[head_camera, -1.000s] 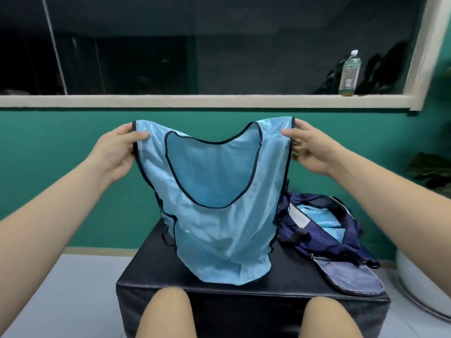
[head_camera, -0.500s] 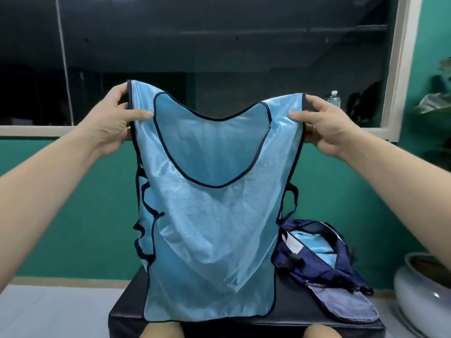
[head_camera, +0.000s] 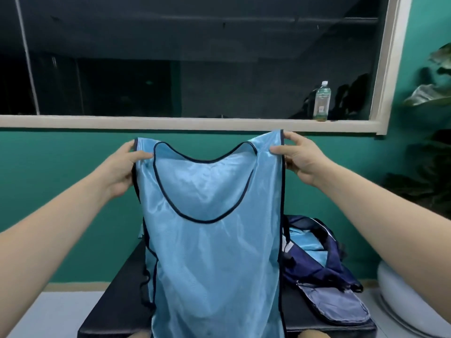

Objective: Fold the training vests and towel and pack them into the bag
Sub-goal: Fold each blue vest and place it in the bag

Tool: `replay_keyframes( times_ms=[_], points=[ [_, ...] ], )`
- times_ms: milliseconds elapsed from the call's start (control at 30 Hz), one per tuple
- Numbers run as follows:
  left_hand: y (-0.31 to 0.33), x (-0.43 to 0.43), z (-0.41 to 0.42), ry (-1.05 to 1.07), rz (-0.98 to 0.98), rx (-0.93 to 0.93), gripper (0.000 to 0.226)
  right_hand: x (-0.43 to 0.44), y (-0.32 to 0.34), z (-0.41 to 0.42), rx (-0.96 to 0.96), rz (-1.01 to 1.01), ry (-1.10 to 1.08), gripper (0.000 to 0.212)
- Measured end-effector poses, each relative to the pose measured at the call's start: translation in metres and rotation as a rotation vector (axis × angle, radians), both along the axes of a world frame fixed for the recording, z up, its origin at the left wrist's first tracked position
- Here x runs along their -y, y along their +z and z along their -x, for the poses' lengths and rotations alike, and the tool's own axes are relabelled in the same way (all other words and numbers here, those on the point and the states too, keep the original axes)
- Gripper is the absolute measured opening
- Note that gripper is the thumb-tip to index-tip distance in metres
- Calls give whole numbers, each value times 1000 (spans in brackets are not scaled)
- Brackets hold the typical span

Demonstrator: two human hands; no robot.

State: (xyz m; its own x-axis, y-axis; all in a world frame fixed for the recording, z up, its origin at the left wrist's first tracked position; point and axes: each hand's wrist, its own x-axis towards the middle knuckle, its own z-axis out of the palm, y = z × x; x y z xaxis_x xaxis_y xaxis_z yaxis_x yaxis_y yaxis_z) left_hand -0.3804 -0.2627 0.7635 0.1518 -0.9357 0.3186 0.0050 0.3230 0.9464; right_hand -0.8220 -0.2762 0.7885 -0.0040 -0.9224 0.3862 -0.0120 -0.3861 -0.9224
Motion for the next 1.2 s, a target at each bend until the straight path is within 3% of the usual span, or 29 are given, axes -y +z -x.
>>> replay_keyframes(
  times_ms=[667,900,967,1133,1200],
  points=[
    [-196,139,1,-39,-388,123,59,146,-182,-15,-130,-285,-84,41],
    [-235,188,-16,-74,-513,138,95,211,-226,-21,-228,-372,-80,78],
    [-250,204,-15,-60,-531,124,89,231,-243,-22,-255,-405,-88,89],
    [-285,242,-8,-77,-575,79,65,274,-291,-20,-280,-465,-79,83],
    [-300,260,-8,-71,-598,43,65,293,-311,-19,-286,-488,-83,85]
  ],
)
